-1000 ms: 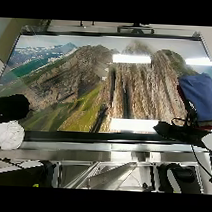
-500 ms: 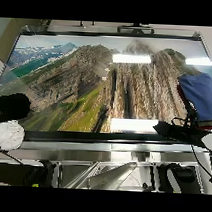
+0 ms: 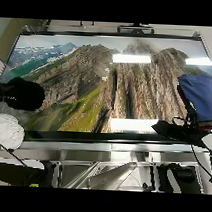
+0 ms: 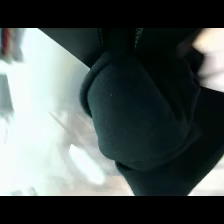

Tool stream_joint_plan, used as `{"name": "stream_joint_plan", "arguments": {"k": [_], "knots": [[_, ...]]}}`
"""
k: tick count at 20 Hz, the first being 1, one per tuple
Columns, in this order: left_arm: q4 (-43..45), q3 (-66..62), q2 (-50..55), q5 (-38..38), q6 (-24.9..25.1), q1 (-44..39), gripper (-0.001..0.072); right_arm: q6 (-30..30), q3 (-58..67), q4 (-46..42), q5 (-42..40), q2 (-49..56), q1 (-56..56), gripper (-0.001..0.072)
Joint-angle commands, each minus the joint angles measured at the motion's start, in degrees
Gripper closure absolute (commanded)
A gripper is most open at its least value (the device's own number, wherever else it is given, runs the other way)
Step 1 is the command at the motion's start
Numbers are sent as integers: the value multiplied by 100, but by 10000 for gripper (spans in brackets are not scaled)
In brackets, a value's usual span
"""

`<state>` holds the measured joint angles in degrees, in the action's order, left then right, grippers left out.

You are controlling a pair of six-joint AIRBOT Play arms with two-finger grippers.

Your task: Fold the shirts.

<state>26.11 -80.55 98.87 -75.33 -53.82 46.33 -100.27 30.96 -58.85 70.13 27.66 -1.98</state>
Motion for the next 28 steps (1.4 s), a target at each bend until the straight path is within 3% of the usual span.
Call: {"name": "stream_joint_plan", "arguments": {"k": [1, 4, 8, 9, 11, 13, 14, 15, 16, 17, 19, 22, 26, 28], "knots": [[-855, -7, -1010, -417, -205, -1231, 706, 238, -2, 149, 57, 24, 4, 692], [-691, 55, -1694, -221, -387, -2765, 704, 1075, 0, 157, -111, 273, 4, 692], [-417, 787, -1917, 789, -483, -4673, 702, 1755, 2, 221, -603, 844, 4, 691], [-407, 1001, -1915, 1263, -476, -5073, 560, 1808, 2, 216, -697, 997, 4, 687], [-330, 1322, -1875, 2258, -474, -5687, 16, 1805, 2, 216, -981, 1283, 4, 686], [-258, 1370, -1676, 2490, -476, -5978, -6, 1818, 2, 369, -1255, 1541, 4, 680], [-39, 1263, -1561, 2232, -479, -5958, -5, 2013, 4, 623, -1270, 1665, 4, 539], [315, 1121, -1456, 1797, -564, -5845, -5, 2251, 4, 890, -1222, 1764, 4, 320], [750, 1005, -1377, 1331, -879, -5681, -5, 2498, 2, 1228, -1139, 1856, 7, 263], [1261, 949, -1309, 837, -1257, -5510, -4, 2750, 2, 1493, -1086, 1930, 7, 264], [2004, 1132, -1250, 398, -1506, -5217, -5, 3051, 2, 1749, -1137, 2135, 24, 264], [1759, 1843, -1233, 977, -1460, -4975, -4, 3386, 2, 2092, -1753, 2743, 330, 263], [1117, 2441, -1027, 1464, -1051, -5134, -4, 4581, 52, 3456, -2726, 3976, 1169, 265], [1139, 2365, -758, 1604, -1049, -5318, -3, 4802, 299, 3766, -2774, 4647, 1506, 270]]}}
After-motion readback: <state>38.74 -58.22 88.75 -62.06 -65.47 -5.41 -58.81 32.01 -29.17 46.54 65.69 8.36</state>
